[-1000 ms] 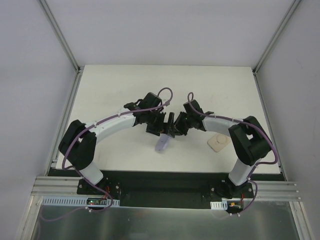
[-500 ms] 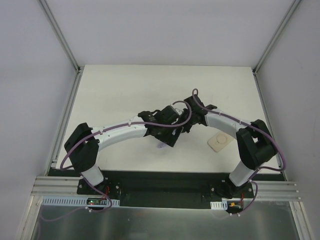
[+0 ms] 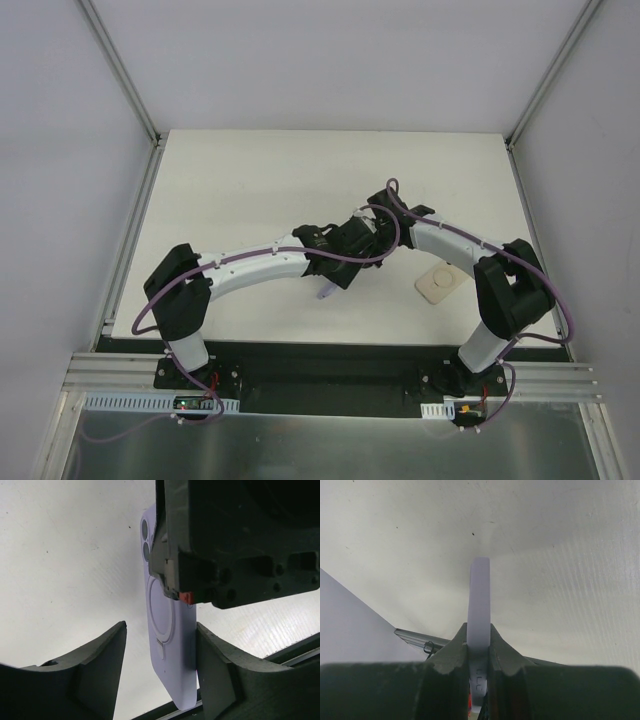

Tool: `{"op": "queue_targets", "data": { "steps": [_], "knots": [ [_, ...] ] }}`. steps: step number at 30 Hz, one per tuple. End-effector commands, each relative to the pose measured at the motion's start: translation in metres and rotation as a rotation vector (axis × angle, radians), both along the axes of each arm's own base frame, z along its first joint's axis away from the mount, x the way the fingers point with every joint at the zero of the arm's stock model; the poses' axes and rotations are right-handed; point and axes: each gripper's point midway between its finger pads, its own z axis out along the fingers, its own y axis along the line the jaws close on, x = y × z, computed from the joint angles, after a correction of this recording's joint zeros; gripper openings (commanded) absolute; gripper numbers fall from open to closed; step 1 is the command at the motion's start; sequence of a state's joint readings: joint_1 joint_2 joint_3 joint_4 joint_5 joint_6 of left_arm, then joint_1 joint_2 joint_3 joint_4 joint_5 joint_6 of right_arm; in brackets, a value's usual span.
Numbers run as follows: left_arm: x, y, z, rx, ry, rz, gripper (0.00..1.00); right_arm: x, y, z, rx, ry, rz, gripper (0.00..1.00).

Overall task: Take the phone out of the phone case
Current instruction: Pick up the phone at the center of the board.

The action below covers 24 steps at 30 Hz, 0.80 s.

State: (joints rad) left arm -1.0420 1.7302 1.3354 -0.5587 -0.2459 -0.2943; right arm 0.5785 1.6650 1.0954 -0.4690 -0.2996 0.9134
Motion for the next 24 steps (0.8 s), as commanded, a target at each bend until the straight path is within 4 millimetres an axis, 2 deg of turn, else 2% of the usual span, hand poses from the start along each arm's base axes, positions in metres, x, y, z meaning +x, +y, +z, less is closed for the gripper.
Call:
{"op": "queue_targets", "data": {
  "steps": [1,2,18,24],
  "knots": [
    [0.007,0.003,0.007,0.052,-0.060,-0.021,0.52,0.003,0.010,0.030,0.058,-0.016,-0.006,0.01],
    [0.005,0.002,0.007,0.058,-0.062,-0.033,0.50,0.003,0.011,0.029,0.060,-0.013,-0.005,0.02],
    [-0.004,0.005,0.008,0.173,-0.157,-0.097,0.49,0.007,0.012,0.030,0.066,0.006,-0.012,0.01],
    [-0.008,0.004,0.009,0.174,-0.158,-0.116,0.42,0.008,0.009,0.029,0.070,0.011,-0.015,0.01]
  ]
}}
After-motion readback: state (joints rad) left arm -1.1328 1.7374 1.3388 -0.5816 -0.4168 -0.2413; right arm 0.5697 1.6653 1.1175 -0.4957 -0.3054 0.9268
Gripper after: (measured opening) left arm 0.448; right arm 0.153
